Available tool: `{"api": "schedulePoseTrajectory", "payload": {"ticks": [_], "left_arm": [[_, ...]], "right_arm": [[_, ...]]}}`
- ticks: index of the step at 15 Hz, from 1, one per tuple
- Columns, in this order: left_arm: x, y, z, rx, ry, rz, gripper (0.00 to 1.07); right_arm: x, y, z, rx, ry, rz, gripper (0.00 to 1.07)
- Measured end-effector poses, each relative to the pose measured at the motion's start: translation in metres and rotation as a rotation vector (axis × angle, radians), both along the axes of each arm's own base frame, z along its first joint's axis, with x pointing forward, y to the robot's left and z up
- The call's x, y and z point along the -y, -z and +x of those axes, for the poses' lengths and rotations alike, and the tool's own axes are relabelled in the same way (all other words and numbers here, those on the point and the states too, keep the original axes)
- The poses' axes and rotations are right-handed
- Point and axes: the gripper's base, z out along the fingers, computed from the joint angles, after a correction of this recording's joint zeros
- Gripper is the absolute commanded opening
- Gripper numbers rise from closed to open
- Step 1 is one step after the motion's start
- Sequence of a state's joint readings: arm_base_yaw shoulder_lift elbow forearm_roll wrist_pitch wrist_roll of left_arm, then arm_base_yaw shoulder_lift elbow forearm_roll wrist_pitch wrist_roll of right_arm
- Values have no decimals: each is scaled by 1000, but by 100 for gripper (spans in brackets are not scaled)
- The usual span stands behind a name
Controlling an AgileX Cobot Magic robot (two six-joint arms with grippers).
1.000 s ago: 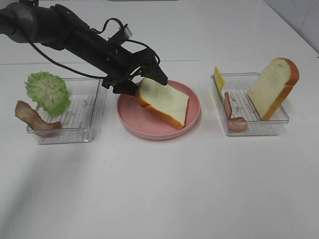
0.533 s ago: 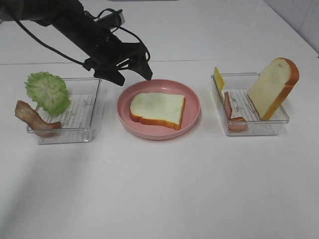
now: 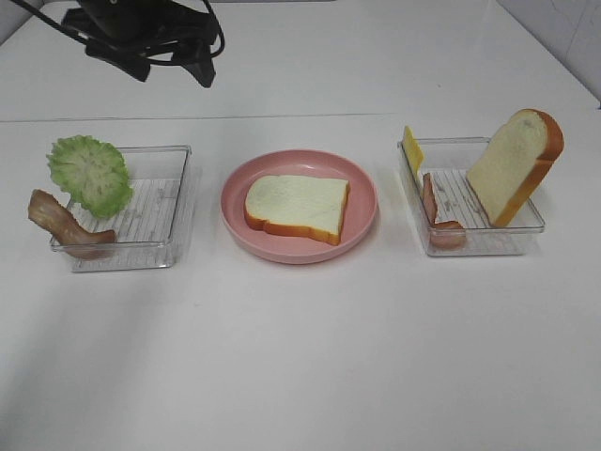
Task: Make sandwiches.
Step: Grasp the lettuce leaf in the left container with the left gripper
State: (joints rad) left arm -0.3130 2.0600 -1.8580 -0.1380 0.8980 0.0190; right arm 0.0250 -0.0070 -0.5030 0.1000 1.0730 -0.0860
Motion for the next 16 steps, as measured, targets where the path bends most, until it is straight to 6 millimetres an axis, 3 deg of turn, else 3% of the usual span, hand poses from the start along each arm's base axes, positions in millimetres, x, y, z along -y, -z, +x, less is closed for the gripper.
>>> {"api": "schedulePoseTrajectory", "payload": {"ticks": [3,8,11,13,16], "left_arm": [[-25,-16,-7,-31,-92,75,77],[-94,-13,-2,-138,-247,120,76],[-121,-11,1,-149,-307,118,76],[-135,2,3,-212,-335,129,76],[-136,40,13,-305,-315,156,76]], "right_arm": [[0,0,0,0,0,0,83],[0,0,0,0,0,0,83],[0,0,0,0,0,0,83],[0,0,0,0,0,0,83],[0,0,0,0,0,0,83]]}}
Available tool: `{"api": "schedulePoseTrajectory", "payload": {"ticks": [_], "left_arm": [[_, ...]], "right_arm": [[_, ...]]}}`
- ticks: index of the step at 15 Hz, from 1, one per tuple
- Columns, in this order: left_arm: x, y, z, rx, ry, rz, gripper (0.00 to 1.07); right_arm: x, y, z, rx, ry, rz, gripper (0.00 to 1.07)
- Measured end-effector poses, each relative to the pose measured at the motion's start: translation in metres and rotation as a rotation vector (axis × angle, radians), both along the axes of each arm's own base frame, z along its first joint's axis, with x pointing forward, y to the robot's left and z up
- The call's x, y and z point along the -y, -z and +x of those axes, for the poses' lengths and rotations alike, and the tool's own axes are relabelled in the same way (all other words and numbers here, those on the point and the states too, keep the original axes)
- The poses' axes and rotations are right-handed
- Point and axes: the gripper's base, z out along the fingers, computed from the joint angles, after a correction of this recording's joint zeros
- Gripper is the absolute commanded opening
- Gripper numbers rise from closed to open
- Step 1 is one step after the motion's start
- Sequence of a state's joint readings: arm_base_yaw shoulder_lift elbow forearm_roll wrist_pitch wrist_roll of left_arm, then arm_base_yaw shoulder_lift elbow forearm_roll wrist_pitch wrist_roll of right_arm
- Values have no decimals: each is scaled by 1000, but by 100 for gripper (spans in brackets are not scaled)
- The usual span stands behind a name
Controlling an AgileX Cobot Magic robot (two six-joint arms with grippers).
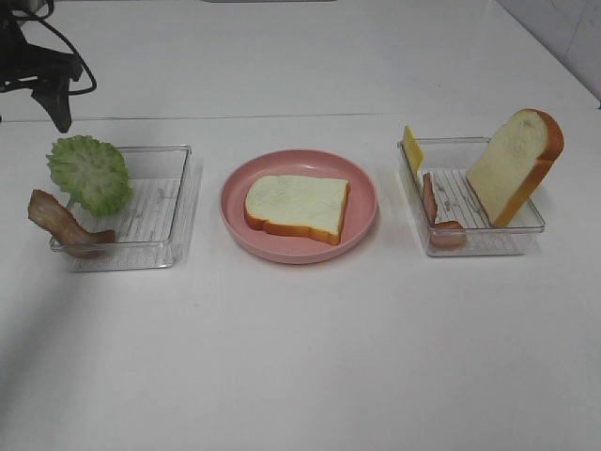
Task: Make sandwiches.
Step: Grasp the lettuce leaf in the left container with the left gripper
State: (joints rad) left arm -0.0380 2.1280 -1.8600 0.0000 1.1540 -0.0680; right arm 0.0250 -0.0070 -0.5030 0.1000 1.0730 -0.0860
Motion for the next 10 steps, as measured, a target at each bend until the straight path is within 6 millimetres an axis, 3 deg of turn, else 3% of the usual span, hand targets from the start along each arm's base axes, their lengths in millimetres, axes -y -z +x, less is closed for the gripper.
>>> {"api": "schedulePoseTrajectory", "payload": {"ticks": [5,10], "left_arm": [[2,45,18,7,-1,-13,76],[3,58,26,45,-4,-21,73]], "right_arm": [[0,0,0,0,0,0,83],[0,0,0,0,0,0,83]]}}
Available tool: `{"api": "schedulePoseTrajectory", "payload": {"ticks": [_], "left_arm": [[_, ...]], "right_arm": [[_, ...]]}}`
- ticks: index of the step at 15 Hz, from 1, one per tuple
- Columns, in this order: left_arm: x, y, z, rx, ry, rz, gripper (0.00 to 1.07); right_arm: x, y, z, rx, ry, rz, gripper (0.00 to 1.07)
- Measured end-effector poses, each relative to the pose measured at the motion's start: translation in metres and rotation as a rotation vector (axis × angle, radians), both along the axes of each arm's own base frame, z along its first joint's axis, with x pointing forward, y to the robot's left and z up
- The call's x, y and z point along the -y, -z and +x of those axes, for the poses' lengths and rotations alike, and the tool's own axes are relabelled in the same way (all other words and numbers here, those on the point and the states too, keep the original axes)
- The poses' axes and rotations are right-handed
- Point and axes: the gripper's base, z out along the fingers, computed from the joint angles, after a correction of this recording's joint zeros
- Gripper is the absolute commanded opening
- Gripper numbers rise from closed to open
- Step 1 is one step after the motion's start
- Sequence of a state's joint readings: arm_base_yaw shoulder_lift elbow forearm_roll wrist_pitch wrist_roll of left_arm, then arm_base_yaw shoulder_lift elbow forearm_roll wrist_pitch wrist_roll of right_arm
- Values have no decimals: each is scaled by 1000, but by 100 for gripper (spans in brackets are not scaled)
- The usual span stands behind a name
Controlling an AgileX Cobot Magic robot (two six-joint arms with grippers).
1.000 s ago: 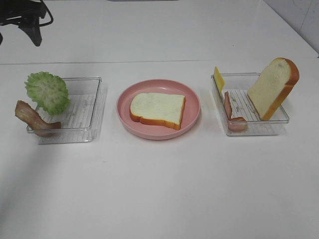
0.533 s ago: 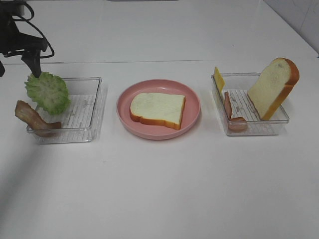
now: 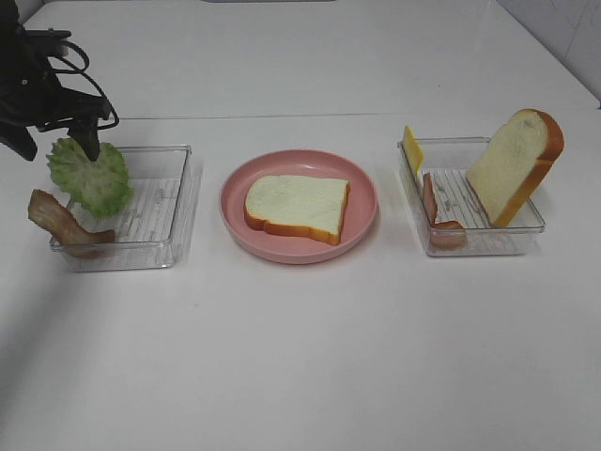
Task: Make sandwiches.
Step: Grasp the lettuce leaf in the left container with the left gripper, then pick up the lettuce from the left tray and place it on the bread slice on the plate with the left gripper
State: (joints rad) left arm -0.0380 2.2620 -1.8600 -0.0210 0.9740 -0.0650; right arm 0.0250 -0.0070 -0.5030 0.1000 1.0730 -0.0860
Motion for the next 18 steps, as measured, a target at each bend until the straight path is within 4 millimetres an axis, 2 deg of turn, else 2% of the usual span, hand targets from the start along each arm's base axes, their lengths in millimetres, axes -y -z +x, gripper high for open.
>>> {"api": "schedulePoseTrajectory", "payload": {"ticks": [8,9,10,12,13,18], "left_arm": [[3,11,4,10,-14,-38,48],[3,13,4,8,-15,-39,30],[3,13,5,11,-15,-39,24],[3,12,7,32,-11,-38,4],[3,12,7,34,-3,-35,0],[4,11,7,40,15,-41,0]], "right_arm": [[0,0,0,0,0,0,83],[0,0,0,0,0,0,83],[0,0,0,0,0,0,83],[0,0,0,0,0,0,83],[0,0,0,0,0,0,83],[0,0,0,0,0,0,83]]}}
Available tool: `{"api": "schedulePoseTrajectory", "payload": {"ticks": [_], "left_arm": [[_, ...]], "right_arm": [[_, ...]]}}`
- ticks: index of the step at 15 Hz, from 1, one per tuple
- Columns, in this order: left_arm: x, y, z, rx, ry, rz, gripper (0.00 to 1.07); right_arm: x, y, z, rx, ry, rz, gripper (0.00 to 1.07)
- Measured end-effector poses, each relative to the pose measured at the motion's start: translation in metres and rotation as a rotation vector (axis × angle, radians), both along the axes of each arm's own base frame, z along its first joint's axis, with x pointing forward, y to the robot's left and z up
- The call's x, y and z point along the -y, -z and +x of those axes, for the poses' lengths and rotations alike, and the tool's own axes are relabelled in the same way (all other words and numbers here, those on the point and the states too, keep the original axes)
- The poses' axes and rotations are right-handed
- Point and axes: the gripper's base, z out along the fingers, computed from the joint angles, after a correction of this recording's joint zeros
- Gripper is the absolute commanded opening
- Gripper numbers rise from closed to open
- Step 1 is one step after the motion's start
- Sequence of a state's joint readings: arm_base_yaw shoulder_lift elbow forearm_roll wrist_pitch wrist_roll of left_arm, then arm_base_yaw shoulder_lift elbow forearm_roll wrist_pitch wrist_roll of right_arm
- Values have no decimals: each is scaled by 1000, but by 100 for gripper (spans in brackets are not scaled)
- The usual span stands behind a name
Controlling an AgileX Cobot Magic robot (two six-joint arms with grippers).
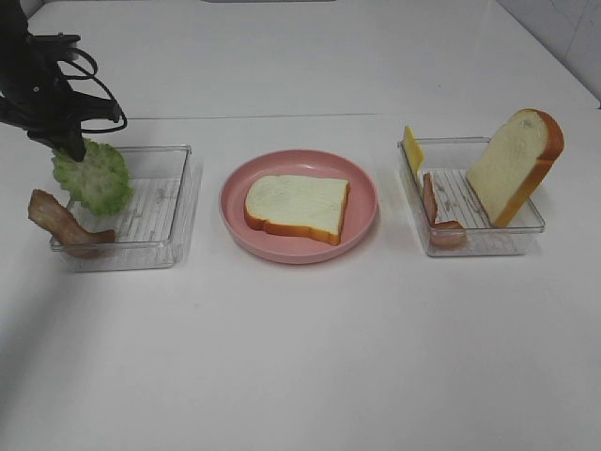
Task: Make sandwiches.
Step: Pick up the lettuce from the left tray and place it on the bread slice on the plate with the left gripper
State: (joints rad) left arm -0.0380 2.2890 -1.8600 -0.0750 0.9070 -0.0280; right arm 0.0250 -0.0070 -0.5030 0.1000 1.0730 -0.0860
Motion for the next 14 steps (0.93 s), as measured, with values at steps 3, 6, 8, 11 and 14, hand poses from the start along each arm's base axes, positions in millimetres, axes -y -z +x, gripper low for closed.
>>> {"api": "schedulePoseTrajectory", "payload": {"ticks": [3,6,8,11,14], "left_arm": [[4,-10,-1,19,-1,-51,0],[12,-50,-4,114,1,-151,0],[20,-68,-5,163,8,-247,0],[38,-81,-4,199,17,-487,0],[66,-95,-4,254,73,-702,0]], "right_arm": [[0,0,0,0,0,0,83],[0,0,0,0,0,0,83],[0,0,0,0,0,0,83],[0,0,0,0,0,0,83],[0,0,0,0,0,0,83]]}}
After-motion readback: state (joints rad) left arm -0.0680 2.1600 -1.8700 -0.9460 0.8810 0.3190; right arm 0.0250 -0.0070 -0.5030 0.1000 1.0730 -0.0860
